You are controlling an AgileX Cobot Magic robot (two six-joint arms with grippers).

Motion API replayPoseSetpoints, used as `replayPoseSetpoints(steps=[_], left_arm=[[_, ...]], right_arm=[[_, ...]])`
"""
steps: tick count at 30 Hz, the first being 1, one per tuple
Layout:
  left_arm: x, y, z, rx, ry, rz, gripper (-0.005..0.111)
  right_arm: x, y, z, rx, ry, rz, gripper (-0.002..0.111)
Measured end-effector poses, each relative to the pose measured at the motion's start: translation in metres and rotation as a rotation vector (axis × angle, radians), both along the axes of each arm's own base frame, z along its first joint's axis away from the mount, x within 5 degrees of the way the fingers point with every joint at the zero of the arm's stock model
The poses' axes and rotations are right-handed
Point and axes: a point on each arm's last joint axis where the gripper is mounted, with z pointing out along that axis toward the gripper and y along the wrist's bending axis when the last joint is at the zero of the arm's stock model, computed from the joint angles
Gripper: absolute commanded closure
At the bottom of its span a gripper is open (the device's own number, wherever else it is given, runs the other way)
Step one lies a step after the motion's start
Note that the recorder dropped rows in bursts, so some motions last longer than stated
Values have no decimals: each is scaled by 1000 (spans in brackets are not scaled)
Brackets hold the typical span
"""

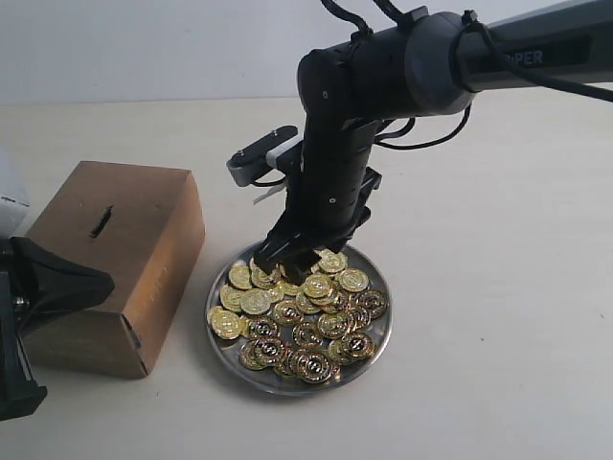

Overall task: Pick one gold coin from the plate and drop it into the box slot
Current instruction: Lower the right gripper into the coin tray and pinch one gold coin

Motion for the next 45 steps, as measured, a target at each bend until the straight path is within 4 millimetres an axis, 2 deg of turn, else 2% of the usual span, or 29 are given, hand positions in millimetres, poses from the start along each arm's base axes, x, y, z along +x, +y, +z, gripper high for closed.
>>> replayPoseSetpoints(steps=[8, 16, 23, 28, 37, 45], left_arm=[[0, 0, 0, 1, -1, -2, 107], [0, 0, 0, 1, -1, -3, 107], [0, 0, 0, 1, -1, -3, 107], [0, 0, 0, 1, -1, -3, 107], [0, 0, 0, 1, -1, -3, 107], [0, 0, 0, 1, -1, -3, 107]], right_arm=[[0, 0, -3, 0, 6, -1, 50], [-7, 9, -28, -61, 42, 47, 50], [-10, 12, -28, -78, 29, 73, 50], [-9, 11, -29, -93, 21, 79, 58], [-10, 10, -29, -97, 28, 66, 59], [-9, 10, -29, -105, 22, 67, 67]])
